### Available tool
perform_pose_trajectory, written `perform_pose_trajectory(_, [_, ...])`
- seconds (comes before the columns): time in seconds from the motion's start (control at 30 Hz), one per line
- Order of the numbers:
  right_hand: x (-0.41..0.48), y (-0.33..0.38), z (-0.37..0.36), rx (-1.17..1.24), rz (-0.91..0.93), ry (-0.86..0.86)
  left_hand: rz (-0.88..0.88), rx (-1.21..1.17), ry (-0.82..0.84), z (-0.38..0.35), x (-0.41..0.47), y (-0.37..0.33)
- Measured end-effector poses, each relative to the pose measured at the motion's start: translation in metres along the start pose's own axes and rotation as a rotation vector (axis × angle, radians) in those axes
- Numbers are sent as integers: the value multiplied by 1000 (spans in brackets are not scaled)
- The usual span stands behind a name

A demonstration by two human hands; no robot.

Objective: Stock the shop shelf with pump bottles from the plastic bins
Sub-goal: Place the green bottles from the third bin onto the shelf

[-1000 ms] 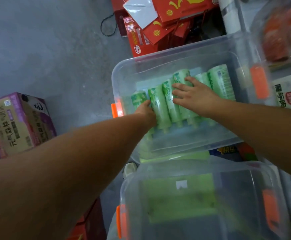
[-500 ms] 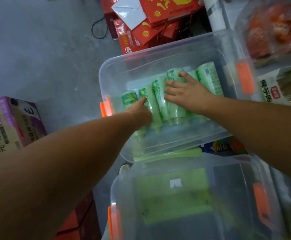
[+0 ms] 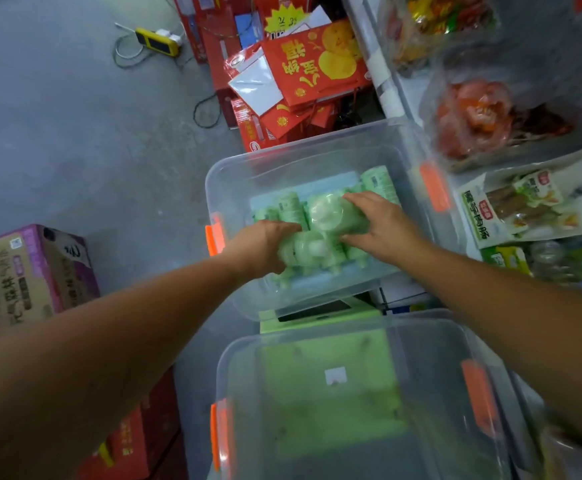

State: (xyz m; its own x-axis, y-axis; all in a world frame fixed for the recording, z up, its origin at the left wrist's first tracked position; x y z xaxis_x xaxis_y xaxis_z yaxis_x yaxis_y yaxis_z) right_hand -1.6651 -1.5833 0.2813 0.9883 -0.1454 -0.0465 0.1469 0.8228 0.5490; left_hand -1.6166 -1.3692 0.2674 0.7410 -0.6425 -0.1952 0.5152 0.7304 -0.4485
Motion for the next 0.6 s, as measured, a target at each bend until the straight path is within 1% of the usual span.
perform_pose_trajectory(0.13, [-13,2,24,263,-199,-137,270,-393,-190,16,-21,2])
perform_pose_trajectory(0.2, [-22,8,35,368,-286,-177,378,-583,-248,23,-33,-2])
perform_pose_trajectory(0.27, [-33,13,49,439,-341,-211,450,-712,-297,34,-46,-11])
perform_pose_trajectory(0.5, [-67,53,130,545,-340,-254,536,-912,-400,110,-97,-66])
perform_pose_trajectory(0.6, [-83,81,173,601,-333,-273,514,-961,-455,155,-118,-98])
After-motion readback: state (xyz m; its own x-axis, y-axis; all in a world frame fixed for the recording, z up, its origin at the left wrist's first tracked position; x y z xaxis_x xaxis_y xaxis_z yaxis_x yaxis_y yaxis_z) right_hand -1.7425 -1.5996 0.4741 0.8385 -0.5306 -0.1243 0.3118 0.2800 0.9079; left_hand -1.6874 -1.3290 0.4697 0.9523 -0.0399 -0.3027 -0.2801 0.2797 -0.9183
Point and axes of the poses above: each hand's wrist, its own x-axis towards the middle knuckle, its own z-axis out of the back of the hand, y = z × x, the point moved 5 cm from there along x, towards the middle knuckle, and after that the axes turned 14 degrees about -y, right-handed, at the moved point
